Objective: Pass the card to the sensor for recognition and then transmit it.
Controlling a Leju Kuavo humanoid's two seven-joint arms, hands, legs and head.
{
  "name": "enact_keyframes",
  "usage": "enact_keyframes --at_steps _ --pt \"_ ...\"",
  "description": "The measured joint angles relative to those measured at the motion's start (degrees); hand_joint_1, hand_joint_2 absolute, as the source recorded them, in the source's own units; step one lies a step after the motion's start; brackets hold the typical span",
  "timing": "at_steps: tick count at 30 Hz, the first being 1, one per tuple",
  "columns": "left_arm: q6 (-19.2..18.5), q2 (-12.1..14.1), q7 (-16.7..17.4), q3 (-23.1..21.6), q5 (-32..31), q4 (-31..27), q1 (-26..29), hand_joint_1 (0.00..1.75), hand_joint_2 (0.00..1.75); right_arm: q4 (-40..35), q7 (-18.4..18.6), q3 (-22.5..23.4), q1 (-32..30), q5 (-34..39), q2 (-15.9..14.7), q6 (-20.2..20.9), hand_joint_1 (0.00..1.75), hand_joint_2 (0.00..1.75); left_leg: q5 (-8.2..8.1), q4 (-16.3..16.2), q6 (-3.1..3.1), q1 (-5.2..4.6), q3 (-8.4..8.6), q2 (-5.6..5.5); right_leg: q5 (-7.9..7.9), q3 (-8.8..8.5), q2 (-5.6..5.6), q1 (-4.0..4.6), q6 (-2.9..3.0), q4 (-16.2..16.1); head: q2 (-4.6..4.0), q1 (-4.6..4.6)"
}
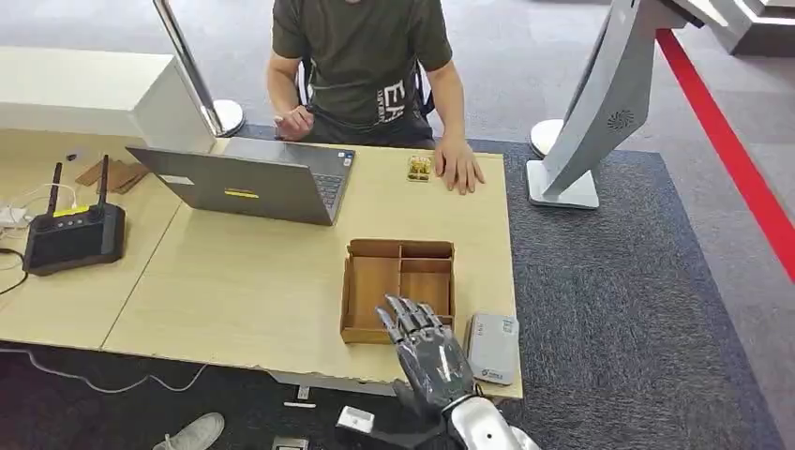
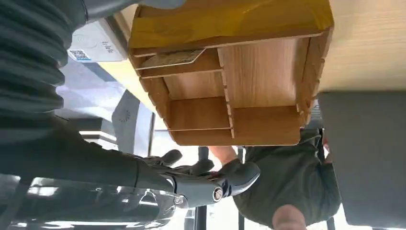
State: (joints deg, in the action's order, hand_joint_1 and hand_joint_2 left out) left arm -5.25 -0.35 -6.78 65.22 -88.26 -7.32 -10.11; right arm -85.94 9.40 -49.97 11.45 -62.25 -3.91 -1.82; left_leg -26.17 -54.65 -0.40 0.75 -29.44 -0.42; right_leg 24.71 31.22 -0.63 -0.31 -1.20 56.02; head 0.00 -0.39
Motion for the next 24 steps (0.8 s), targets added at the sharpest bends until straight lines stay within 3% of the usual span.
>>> enact_keyframes --at_steps 11,24 --pt "0.1 -0.1 0.1 0.0 0.3 0.0 0.2 0.0 1.75 9.9 2.4 0.0 2.0 -6.3 2.4 -3.6 0.0 1.75 0.0 0.0 0.0 0.0 0.0 0.0 0.0 0.0 0.0 0.0 0.0 0.0 0.0 0.0" --pt "0.1 -0.1 0.1 0.8 0.3 0.0 0.3 0.0 1.75 14.4 3.7 0.5 3.2 -7.6 2.8 -4.7 0.0 1.75 0.0 0.0 0.0 0.0 0.0 0.0 0.0 0.01 0.0 0.0 0.0 0.0 0.0 0.0"
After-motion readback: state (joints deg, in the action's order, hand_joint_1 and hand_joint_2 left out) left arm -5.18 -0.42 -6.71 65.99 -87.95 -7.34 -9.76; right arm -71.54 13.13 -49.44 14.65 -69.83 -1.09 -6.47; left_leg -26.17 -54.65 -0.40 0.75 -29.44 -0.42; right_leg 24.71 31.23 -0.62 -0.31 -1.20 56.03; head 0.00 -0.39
